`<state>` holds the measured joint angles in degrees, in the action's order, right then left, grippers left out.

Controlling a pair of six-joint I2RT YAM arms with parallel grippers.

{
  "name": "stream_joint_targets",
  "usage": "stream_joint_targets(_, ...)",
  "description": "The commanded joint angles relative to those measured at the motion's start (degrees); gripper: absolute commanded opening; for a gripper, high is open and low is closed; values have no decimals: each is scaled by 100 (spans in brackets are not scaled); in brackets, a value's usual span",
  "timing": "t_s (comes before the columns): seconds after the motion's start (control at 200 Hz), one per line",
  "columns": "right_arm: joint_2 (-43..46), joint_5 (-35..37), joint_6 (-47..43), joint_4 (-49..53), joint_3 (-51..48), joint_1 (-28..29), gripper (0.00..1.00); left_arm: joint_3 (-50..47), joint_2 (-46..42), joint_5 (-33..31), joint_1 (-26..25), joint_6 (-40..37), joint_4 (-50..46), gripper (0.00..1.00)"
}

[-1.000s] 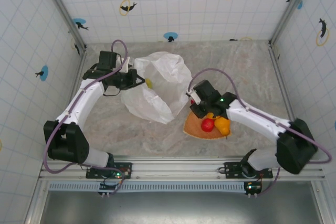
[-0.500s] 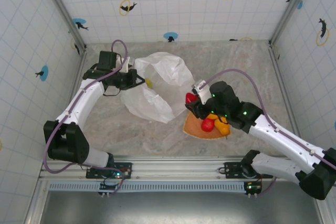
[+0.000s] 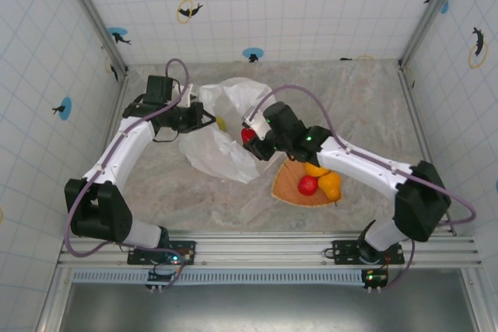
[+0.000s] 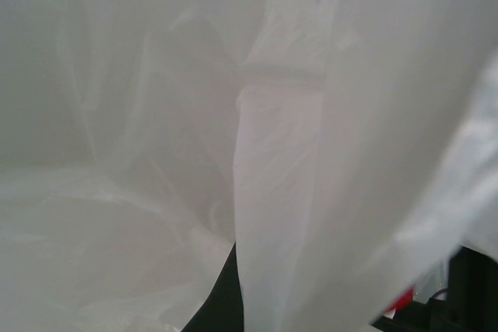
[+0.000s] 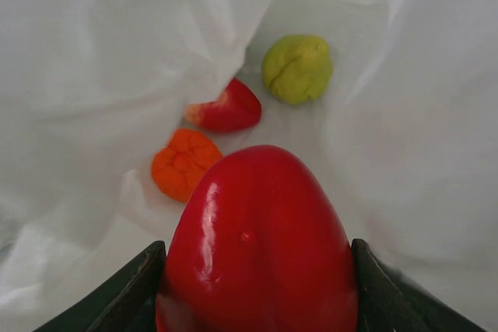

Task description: Place the fruits into the plastic bag

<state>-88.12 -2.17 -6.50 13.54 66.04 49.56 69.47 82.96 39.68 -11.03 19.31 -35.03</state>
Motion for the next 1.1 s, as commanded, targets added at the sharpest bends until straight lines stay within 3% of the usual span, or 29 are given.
stream_joint_targets(0.0, -436, 523, 75, -848, 191, 49, 49, 5, 17, 141, 22, -94, 100, 0)
stream_joint_targets(0.395, -2026, 1064, 1393, -1931, 877, 154, 58, -10, 54, 233, 22, -67, 162, 0)
stream_joint_targets(0.535, -2125, 1119, 1547, -1697, 1084, 135, 72, 4, 53, 240, 21, -95, 153, 0)
stream_joint_targets(0.741, -1398, 802, 1599, -1356, 702, -31, 81, -4, 43, 198, 22, -156, 154, 0)
stream_joint_targets(0.951, -165, 109, 1548, -989, -26, -142, 79, -74, 10, 114, 22, -121, 253, 0)
stream_joint_targets(1.091, 675, -751, 1527, -827, -482, -434, 77, -92, 23, 59, 22, -137, 298, 0)
